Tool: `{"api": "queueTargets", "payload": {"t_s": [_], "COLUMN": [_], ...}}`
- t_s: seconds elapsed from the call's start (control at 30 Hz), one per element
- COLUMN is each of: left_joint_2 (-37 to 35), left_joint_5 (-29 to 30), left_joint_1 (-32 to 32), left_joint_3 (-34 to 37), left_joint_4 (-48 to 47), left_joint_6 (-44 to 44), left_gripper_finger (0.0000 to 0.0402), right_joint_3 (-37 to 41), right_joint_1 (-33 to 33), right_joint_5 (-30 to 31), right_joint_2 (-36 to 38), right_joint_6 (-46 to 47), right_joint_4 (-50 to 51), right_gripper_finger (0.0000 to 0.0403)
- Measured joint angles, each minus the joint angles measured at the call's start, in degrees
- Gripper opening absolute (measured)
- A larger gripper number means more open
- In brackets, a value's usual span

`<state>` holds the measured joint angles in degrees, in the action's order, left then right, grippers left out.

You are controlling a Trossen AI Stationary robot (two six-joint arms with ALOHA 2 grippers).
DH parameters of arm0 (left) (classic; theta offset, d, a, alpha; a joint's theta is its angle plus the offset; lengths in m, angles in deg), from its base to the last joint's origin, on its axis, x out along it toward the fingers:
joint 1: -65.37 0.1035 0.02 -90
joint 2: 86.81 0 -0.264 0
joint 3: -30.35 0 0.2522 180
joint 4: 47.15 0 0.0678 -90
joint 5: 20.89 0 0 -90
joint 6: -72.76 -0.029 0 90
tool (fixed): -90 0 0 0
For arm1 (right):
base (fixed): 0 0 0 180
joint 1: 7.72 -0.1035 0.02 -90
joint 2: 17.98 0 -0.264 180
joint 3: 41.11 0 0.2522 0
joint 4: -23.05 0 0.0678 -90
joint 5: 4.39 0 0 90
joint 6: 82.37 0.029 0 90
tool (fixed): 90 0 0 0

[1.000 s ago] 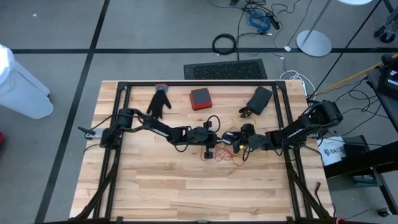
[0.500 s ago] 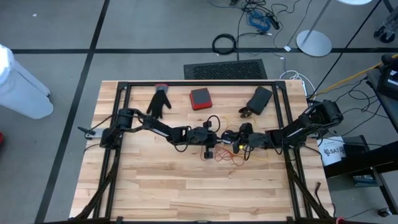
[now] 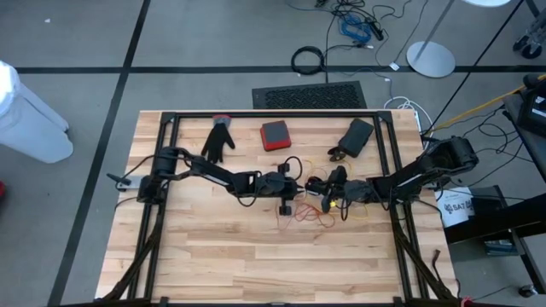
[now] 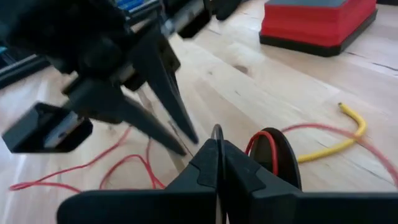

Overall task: Coil cords
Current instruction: Coil the red wire onto the spool

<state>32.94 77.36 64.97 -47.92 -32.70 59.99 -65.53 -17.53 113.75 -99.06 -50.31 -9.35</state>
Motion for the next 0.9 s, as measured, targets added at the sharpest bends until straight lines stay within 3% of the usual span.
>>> {"api": "queueTargets", "payload": {"t_s": [0.17,0.43,0.7,0.9], "left_joint_2": [-0.5,-0.5,-0.5,-0.5], "left_joint_5": [1.1,-4.3,-5.9,-8.6], "left_joint_1": [0.0,0.6,1.3,1.6], "left_joint_3": [0.0,0.0,0.0,0.0], "left_joint_4": [-0.3,-0.5,0.2,0.3], "left_joint_6": [0.1,0.4,0.4,0.4], "left_gripper_finger": [0.0057,0.0059,0.0129,0.0137], "right_joint_3": [0.0,-0.1,-0.1,-0.2], "right_joint_1": [-0.9,-3.2,-4.7,-5.7], "right_joint_5": [0.1,0.0,0.3,0.3], "right_joint_2": [-0.6,-0.7,-0.7,-0.7], "right_joint_6": [-3.0,-10.6,-13.5,-16.8], "right_joint_4": [1.8,1.7,0.3,-3.0], "right_gripper_finger": [0.0001,0.0001,0.0001,0.0001]}}
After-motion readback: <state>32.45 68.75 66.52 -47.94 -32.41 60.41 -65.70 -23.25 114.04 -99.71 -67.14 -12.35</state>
